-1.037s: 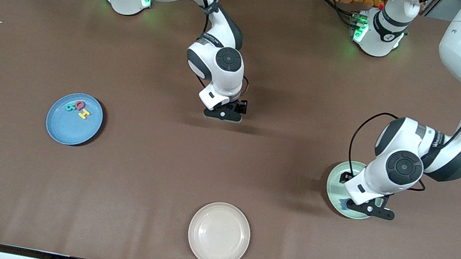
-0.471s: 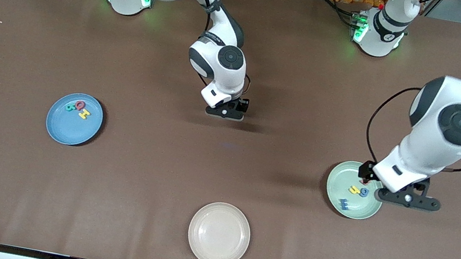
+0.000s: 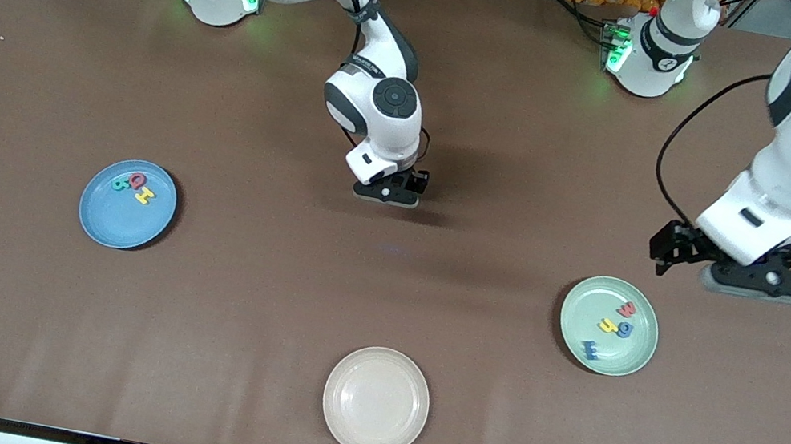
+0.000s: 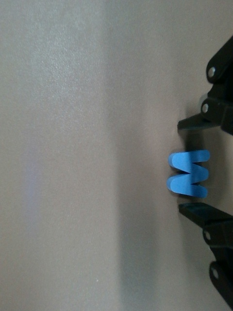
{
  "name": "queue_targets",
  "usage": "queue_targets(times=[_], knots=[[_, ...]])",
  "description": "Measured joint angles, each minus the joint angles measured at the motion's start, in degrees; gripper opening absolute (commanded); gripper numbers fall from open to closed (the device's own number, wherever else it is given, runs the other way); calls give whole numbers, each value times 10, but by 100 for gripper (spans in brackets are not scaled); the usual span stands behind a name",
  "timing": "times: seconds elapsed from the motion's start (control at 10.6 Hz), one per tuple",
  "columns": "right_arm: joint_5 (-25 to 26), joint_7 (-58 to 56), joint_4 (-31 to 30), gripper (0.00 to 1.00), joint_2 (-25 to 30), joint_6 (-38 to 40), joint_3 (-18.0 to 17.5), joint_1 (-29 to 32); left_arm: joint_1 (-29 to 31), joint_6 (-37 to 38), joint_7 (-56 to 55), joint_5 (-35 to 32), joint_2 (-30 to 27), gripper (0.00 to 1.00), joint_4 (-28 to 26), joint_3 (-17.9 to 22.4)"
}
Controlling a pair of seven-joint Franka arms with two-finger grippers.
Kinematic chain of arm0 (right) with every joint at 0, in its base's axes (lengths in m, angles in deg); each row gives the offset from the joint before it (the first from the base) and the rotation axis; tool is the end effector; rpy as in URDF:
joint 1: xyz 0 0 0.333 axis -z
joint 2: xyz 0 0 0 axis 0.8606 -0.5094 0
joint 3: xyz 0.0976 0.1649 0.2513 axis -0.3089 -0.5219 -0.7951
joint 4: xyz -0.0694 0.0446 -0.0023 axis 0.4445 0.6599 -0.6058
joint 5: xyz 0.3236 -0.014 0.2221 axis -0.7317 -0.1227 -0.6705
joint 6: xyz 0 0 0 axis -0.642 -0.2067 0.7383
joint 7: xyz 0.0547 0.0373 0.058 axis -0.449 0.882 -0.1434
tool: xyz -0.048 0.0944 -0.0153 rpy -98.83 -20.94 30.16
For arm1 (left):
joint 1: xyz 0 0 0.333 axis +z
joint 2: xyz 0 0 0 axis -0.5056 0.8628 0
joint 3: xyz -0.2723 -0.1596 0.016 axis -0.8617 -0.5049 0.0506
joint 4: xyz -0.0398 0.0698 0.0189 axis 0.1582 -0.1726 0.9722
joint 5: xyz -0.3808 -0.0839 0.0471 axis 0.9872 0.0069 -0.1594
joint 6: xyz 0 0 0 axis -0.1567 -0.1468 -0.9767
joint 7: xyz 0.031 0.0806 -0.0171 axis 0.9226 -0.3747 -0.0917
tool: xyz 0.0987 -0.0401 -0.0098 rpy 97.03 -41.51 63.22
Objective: Sort uppercase to blue plate, lowercase to green plate
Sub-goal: 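Drop w on green plate with the left gripper while the right gripper lifts M, then carry M to the blue plate and release it with the right gripper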
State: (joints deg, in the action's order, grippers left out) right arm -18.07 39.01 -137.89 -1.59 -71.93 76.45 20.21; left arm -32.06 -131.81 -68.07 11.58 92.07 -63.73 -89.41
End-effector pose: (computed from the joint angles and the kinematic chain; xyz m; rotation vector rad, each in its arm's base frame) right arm 0.4260 0.4978 0.1760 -3.1103 0.0768 -0.0421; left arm 0.5912 -0.1371 0.5727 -3.0786 0.0202 -0.3020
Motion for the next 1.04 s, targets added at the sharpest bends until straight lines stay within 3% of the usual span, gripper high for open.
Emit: queue_targets(times=[0.38, 0.85, 1.04], knots=[[0, 2, 0, 52, 1, 0, 0, 0, -17, 71, 1, 39, -35, 100, 21, 62], [0, 2, 0, 36, 3, 3, 1, 0, -28, 135, 1, 74, -36, 100, 61, 98], [0, 2, 0, 35, 3, 2, 1, 0, -28, 152, 1, 76, -36, 100, 68, 102]])
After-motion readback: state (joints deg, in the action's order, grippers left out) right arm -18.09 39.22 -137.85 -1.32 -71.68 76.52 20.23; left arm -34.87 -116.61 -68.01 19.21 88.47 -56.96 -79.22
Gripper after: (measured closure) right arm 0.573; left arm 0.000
